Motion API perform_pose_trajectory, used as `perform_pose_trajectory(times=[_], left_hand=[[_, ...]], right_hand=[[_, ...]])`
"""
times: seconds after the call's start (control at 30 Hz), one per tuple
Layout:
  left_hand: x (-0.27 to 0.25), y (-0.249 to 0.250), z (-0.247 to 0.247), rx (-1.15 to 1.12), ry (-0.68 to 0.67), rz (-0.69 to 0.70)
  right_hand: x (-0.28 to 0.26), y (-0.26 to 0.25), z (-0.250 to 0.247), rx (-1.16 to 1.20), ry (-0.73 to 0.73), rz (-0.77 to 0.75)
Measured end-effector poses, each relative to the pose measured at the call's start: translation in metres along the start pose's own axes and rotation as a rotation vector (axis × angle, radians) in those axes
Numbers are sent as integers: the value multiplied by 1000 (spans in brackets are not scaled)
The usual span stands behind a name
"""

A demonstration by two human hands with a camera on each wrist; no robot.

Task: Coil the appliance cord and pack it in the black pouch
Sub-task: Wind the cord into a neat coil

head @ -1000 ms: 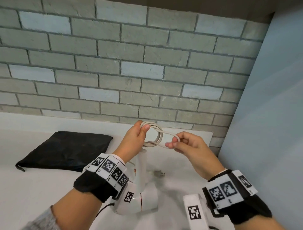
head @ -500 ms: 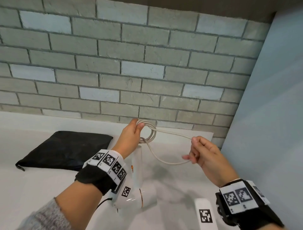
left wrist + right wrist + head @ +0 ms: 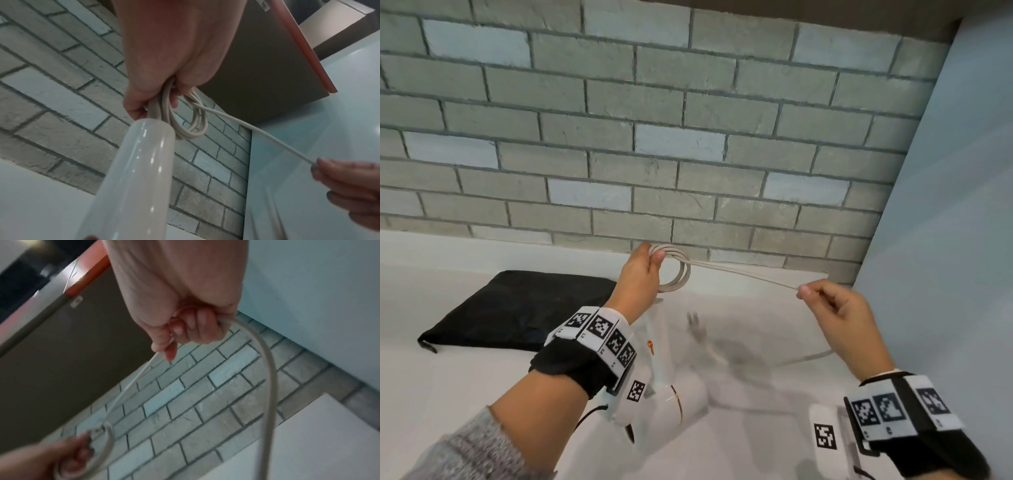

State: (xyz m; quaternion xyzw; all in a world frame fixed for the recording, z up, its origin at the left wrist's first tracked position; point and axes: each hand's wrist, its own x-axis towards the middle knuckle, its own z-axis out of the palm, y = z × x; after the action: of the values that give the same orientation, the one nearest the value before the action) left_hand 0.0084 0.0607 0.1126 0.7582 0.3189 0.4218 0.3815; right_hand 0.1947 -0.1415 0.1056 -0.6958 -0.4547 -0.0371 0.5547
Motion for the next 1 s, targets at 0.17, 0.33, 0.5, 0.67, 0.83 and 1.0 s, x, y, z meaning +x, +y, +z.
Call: perform_pose_trajectory(times=[0.17,0.33,0.5,0.67,0.83,1.0], left_hand=[[-7,5,2,-80,-45,-29],[-19,18,11,-133,-61,20],[-29,26,9,-250,-96,9],[-36,28,11,-500,-192,-100],[-40,29,19,-654,-209,-151],[-40,30,19,-570,-135,-114]], right_hand=[[-8,24,20,-443,-123,-64],[-16,-11,59,-188,-343,-138],[-12,-25,80,-264,-206,-268],[-2,-21,80,-82,-82,-196],[-11,-36,96,508,-112,195],[-13,-55,102,821,-215,287]])
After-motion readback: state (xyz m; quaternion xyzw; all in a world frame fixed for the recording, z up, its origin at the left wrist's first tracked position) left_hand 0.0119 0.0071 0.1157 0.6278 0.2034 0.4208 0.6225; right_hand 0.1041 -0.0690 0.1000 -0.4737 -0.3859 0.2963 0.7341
